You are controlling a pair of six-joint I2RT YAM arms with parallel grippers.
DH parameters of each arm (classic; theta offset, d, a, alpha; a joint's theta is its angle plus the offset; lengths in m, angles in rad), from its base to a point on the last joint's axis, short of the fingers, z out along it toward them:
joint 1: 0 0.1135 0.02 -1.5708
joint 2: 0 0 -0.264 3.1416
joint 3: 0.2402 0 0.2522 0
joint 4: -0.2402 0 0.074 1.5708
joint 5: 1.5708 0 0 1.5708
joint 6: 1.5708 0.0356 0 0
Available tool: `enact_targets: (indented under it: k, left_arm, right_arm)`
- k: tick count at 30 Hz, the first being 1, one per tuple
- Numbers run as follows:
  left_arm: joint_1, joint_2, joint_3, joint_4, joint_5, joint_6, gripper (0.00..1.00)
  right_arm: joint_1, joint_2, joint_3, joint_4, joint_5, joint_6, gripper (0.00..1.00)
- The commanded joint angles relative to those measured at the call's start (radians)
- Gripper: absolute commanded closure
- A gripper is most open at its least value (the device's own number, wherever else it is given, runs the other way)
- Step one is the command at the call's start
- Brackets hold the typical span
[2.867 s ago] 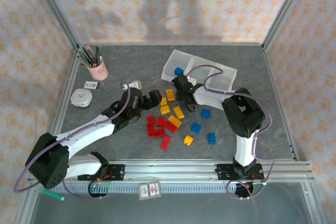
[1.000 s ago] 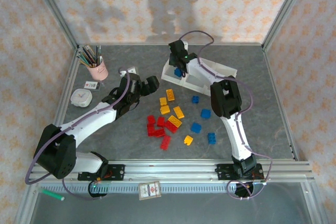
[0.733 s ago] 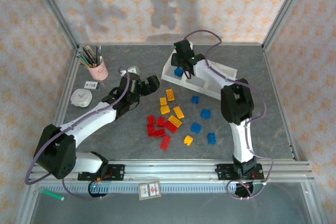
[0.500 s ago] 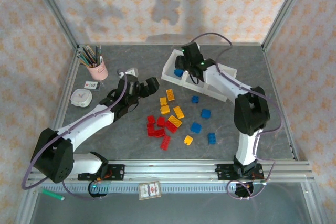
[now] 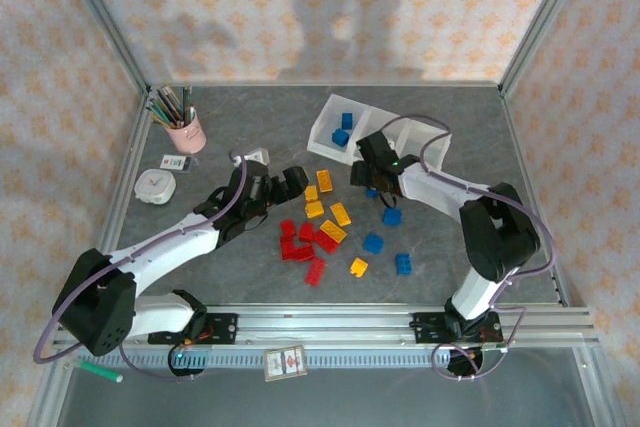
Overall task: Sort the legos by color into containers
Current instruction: Pick up the lego from the center of the table.
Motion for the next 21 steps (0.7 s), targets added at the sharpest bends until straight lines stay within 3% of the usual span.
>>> enact_targets:
  k: [1, 21]
  left_arm:
    - [-0.021, 0.011, -0.006, 0.05, -0.008, -0.026, 0.01]
    - [-0.045, 0.032, 0.013, 0.037, -0.036, -0.028, 0.01]
  right_arm:
    - [0.013, -0.004, -0.026, 0.024, 0.064, 0.015, 0.33]
    - [0.018, 0.135, 0.014, 0.058, 0.125, -0.033, 0.47]
